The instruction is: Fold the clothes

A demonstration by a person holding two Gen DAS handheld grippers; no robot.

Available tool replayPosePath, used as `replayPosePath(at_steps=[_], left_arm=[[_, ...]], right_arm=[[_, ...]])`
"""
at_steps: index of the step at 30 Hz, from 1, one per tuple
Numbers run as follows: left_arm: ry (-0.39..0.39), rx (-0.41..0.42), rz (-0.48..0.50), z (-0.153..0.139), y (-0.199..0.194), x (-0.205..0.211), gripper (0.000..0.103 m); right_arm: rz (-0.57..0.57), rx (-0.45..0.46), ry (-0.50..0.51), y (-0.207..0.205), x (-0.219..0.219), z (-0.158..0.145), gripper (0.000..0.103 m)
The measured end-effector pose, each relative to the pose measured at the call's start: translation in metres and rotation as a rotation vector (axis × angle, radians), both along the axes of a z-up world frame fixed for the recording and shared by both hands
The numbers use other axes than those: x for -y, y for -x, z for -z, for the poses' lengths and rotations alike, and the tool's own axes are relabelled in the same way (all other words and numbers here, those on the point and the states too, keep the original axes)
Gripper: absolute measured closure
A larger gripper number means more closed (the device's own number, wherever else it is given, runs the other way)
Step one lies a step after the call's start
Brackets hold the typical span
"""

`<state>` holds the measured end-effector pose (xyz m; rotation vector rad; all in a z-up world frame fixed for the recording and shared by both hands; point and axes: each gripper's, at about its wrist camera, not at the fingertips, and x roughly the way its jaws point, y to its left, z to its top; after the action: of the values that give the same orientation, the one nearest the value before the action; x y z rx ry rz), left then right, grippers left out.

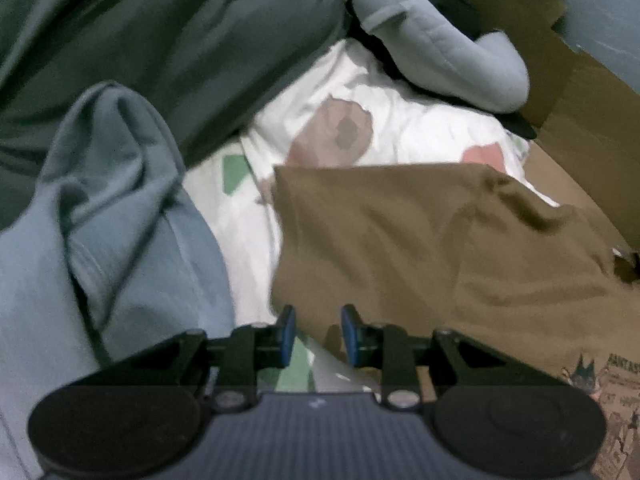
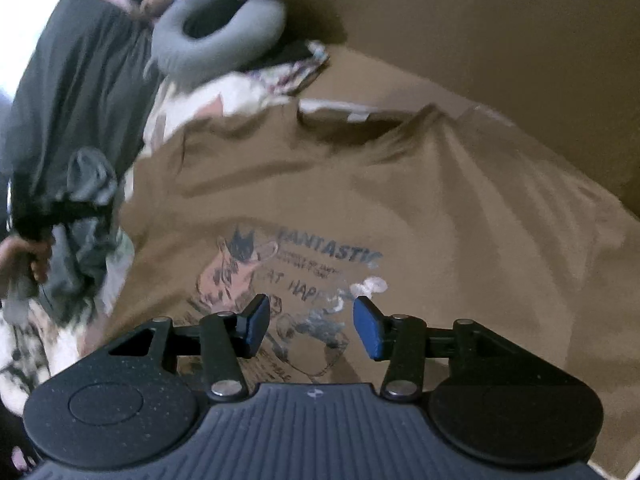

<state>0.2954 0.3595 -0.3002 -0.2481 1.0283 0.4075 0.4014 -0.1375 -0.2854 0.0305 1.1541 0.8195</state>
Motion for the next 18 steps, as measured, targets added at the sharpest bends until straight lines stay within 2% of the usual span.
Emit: replayPosePath(at_steps=[1,2,8,13,18], left_arm=[[-0.002,-0.006,-0.004,0.004,0.0,0.002,0.084],[-0.003,-0.013,-0.015,0.008,-0.001,0.003,0.086],[-0.006,-0.014,-0.061,0.019,0.006,0.014,0.086],[0.045,-0.068,-0.172,0.029,0.018,0.019,0.087],[0.094,-0.04,-0.168,0.046,0.022,0.019,0.085]], right_arm=[[-0.005,-0.001,0.005,-0.002,-0.004,0.002,0.049],[-0.011,-0.002,0.01,-0.004,-0.008,0.004,0.049],[-0.071,0.034,0.046,-0.013,-0.036,0.007,0.049],[-0.062,0.027,0.046,-0.018,-0.056,0.015,0.049],[-0.055,0.019,0.015,-0.016,-0.06,0.017,0.049]])
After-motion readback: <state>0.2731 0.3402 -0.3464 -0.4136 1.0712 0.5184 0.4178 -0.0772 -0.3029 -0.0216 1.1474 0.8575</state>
